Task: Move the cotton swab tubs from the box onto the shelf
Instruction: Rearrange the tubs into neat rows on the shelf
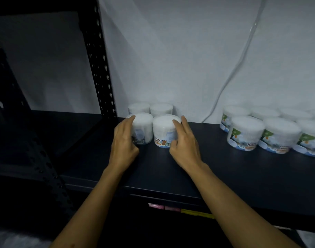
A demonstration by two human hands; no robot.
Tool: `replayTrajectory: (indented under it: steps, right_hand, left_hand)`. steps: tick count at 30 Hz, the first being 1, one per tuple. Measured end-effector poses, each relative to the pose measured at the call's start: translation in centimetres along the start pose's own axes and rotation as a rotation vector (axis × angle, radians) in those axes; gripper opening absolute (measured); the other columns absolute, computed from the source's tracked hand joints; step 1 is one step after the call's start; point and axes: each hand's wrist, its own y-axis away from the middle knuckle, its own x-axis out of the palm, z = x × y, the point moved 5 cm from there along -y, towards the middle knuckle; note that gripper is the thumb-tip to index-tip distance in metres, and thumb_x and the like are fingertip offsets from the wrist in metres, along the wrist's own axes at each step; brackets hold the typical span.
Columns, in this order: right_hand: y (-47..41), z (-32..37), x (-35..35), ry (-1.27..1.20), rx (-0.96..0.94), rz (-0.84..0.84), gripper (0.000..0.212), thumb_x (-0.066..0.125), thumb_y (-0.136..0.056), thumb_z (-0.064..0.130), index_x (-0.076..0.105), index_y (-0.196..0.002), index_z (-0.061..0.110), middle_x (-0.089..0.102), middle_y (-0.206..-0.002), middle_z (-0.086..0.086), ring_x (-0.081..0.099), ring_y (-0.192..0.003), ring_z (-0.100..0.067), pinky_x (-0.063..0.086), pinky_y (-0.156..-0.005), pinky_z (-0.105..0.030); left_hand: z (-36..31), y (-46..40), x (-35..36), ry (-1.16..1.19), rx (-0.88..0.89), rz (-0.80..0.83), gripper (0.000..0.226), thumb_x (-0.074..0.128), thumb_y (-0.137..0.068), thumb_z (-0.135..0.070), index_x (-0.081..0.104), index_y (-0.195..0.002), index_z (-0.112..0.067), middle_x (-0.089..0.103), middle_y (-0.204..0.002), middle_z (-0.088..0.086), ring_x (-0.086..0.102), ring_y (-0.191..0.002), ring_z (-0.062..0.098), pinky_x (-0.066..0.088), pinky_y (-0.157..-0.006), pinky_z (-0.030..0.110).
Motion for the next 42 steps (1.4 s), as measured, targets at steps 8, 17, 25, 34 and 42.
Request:
replayTrajectory:
  steps: [8, 17, 25, 34, 42]
  right_hand:
    - [0.0, 0.0, -0.2, 0.016, -0.002, -0.023, 0.054, 0.053, -0.082, -0.002, 0.049, -0.134, 0.010, 0.031, -0.152, -0.011, 0.032, -0.138, -0.028, 0.041, -0.105, -0.046]
    - [-0.2, -0.8, -0.5, 0.020, 0.087, -0.019, 0.059, 0.050, -0.083, -0.002, 0.045, -0.137, 0.021, 0.018, -0.156, -0.012, 0.033, -0.136, -0.032, 0.045, -0.100, -0.049]
    - [-0.1, -1.2, -1.0, 0.017, 0.160, 0.007, 0.070, 0.056, -0.080, -0.004, 0.037, -0.142, 0.024, 0.018, -0.153, -0.014, 0.035, -0.132, -0.033, 0.045, -0.100, -0.049]
    - [-0.2, -1.3, -1.6, -0.017, 0.186, -0.062, 0.071, 0.055, -0.083, -0.002, 0.033, -0.144, 0.026, 0.014, -0.155, -0.014, 0.039, -0.130, -0.035, 0.046, -0.098, -0.049]
    - [-0.2, -1.3, -1.4, 0.079, 0.163, -0.060, 0.064, 0.057, -0.082, -0.001, 0.042, -0.141, 0.020, 0.012, -0.159, -0.011, 0.026, -0.140, -0.032, 0.038, -0.107, -0.046]
  left_hand:
    - [0.4, 0.0, -0.1, 0.017, -0.052, -0.012, 0.070, 0.051, -0.070, 0.018, 0.046, -0.135, -0.009, 0.039, -0.136, 0.011, 0.048, -0.113, 0.019, 0.040, -0.091, 0.022]
    - [1.3, -0.4, 0.6, 0.102, -0.112, 0.053, 0.074, 0.048, -0.081, 0.012, 0.033, -0.146, -0.018, 0.043, -0.142, 0.008, 0.044, -0.125, 0.019, 0.039, -0.101, 0.027]
    - [1.1, -0.1, 0.1, 0.106, -0.115, 0.000, 0.065, 0.054, -0.087, 0.001, 0.035, -0.143, -0.025, 0.052, -0.101, 0.005, 0.054, -0.087, 0.013, 0.046, -0.081, 0.027]
    - [1.5, -0.3, 0.3, 0.135, -0.126, 0.032, 0.067, 0.064, -0.088, -0.012, 0.033, -0.144, -0.030, 0.052, -0.132, 0.010, 0.057, -0.109, 0.020, 0.048, -0.091, 0.032]
    - [1.4, -0.1, 0.7, 0.258, -0.182, 0.165, 0.060, 0.062, -0.090, -0.014, 0.037, -0.140, -0.035, 0.059, -0.131, 0.005, 0.052, -0.110, 0.001, 0.043, -0.090, 0.018]
